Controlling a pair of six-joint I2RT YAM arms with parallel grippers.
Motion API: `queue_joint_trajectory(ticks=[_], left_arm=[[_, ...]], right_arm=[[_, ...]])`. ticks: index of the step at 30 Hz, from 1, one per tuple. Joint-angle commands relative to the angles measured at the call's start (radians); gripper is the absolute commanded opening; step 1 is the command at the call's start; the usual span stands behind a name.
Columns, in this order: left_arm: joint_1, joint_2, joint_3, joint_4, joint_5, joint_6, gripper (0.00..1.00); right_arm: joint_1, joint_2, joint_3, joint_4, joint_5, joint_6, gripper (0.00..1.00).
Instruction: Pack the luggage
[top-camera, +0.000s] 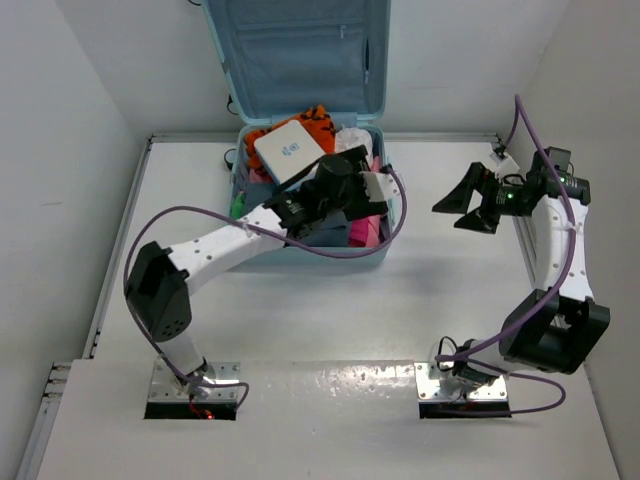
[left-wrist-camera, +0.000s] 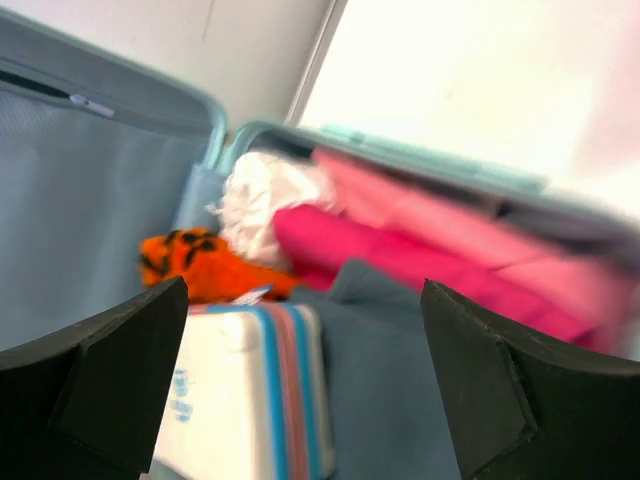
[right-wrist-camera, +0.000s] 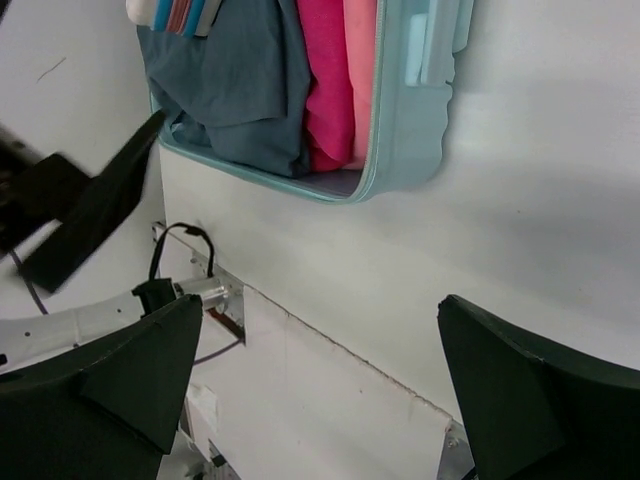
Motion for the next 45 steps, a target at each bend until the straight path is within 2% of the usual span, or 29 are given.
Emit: queue_joint_trajectory(ticks=[1,3,4,6,7,9,10,12,13,14,17,19,21,22,23,24,25,28,29,30,31,33,35,37,40,45], left_arm=[[-0.002,-0.09,0.132,-0.127,0.137,-0.332,1.0],[0.053,-0.09,0.215,-0.202,0.124,-0.49,1.0],[0.086,-0.09,0.288,-0.236,0.124,-0.539,1.0],[0.164,-0.111,0.336,-0.303,0.111,-0.669,1.0],[0.266,-0.125,0.345,-0.303,0.111,-0.711,1.0],[0.377,-0.159,0.329,-0.294,0.12,-0.811,1.0],[0.49,-0.168,0.329,-0.294,0.152,-0.837,0.93],[0.593,-0.168,0.338,-0.294,0.183,-0.883,0.86],[0.679,-0.168,0.338,-0.281,0.227,-0.883,0.83],[0.717,-0.153,0.353,-0.267,0.254,-0.899,0.75],[0.825,-0.089,0.353,-0.096,0.357,-0.899,0.62],[0.888,-0.037,0.353,-0.011,0.427,-0.967,0.55],[0.932,0.067,0.353,0.136,0.502,-1.053,0.52],[0.974,0.11,0.365,0.198,0.624,-1.146,0.54],[0.988,0.156,0.376,0.271,0.684,-1.196,0.56],[1.0,0.205,0.387,0.419,0.734,-1.242,0.59],[1.0,0.309,0.414,0.459,0.76,-1.318,0.61],[1.012,0.469,0.606,0.519,0.769,-1.427,0.64],[1.012,0.555,0.708,0.519,0.715,-1.443,0.64],[1.012,0.582,0.735,0.558,0.688,-1.443,0.64],[1.002,0.598,0.753,0.577,0.673,-1.361,0.64],[0.97,0.67,0.88,0.577,0.65,-1.279,0.66],[0.951,0.739,1.026,0.566,0.622,-1.276,0.66],[0.939,0.774,1.019,0.588,0.622,-1.253,0.66],[0.92,0.746,0.913,0.637,0.661,-1.253,0.61],[0.911,0.726,0.867,0.649,0.682,-1.253,0.57]], right_arm=[[0.008,-0.003,0.034,0.021,-0.027,-0.02,1.0],[0.035,-0.012,0.041,0.032,0.007,-0.017,1.0],[0.043,-0.018,0.034,0.083,0.044,-0.004,1.0],[0.071,-0.056,0.012,0.174,0.116,0.037,1.0],[0.088,-0.066,0.005,0.203,0.137,0.063,0.98],[0.092,-0.092,-0.022,0.312,0.187,0.123,0.98],[0.106,-0.092,-0.03,0.352,0.206,0.137,0.97],[0.114,-0.101,-0.036,0.406,0.225,0.176,0.97],[0.127,-0.107,-0.042,0.421,0.249,0.181,0.97],[0.131,-0.107,-0.048,0.459,0.269,0.189,0.97],[0.16,-0.101,-0.042,0.461,0.323,0.186,0.97],[0.169,-0.101,-0.044,0.457,0.343,0.177,0.97],[0.169,-0.117,-0.056,0.458,0.368,0.157,0.97],[0.167,-0.117,-0.061,0.458,0.374,0.143,0.97],[0.167,-0.117,-0.07,0.452,0.39,0.137,0.97],[0.166,-0.12,-0.074,0.455,0.389,0.116,0.97],[0.166,-0.117,-0.081,0.457,0.391,0.109,0.97],[0.16,-0.092,-0.111,0.477,0.386,0.08,0.97],[0.163,-0.077,-0.12,0.501,0.38,0.077,0.97],[0.158,-0.071,-0.128,0.509,0.372,0.072,0.97],[0.158,-0.048,-0.13,0.516,0.368,0.072,0.97],[0.158,-0.011,-0.116,0.517,0.355,0.063,0.97],[0.158,0.012,-0.101,0.515,0.355,0.04,0.97],[0.157,0.067,-0.072,0.509,0.357,0.022,0.97],[0.143,0.126,-0.029,0.513,0.355,0.039,0.97],[0.128,0.16,-0.015,0.527,0.355,0.042,0.97]])
